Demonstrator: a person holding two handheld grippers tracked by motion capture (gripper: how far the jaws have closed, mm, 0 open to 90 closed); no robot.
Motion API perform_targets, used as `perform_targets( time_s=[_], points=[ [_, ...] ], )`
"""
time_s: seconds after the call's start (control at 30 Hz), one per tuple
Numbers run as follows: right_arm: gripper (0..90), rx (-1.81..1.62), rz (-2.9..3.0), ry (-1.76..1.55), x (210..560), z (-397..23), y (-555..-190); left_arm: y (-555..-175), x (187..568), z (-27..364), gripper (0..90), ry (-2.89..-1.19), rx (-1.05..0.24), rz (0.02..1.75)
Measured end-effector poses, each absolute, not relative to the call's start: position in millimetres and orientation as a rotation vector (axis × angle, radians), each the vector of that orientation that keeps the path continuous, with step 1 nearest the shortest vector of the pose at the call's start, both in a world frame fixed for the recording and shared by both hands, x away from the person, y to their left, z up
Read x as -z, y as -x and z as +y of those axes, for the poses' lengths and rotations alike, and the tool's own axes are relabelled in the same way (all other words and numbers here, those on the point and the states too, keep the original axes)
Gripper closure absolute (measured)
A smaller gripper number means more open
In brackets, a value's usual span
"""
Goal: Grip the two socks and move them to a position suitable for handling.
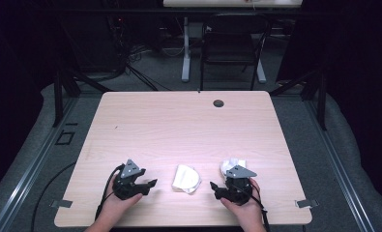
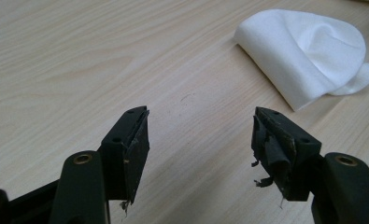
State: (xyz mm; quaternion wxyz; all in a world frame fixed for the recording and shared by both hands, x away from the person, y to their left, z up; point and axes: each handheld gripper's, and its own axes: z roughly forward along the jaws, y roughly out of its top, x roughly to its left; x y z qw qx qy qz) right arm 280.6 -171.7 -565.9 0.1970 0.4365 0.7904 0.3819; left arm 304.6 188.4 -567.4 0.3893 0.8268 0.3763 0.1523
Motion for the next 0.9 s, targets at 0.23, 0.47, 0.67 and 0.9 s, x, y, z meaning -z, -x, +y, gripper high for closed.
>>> perform_targets(
  time_s=[0.23, 0.47, 0.67, 0.9],
  points=[
    [25.5, -1.062, 2.179, -1.165, 567.2, -169.1, -280.9, -305.8, 567.7, 188.8, 38.0, -2.091, -0.355, 0.971],
    [33.0, -1.119, 2.199, -1.189, 569.7, -169.7, -282.6, -304.1, 566.3, 187.4, 41.7, -2.090, -0.348, 0.957],
    [37.0, -1.148, 2.210, -1.226, 567.7, -169.3, -283.4, -302.9, 560.6, 168.0, 52.6, -2.094, -0.296, 0.914],
    [39.7, -1.162, 2.206, -1.234, 567.0, -168.8, -282.8, -307.6, 558.7, 139.7, 63.8, -2.139, -0.293, 0.854]
  ],
)
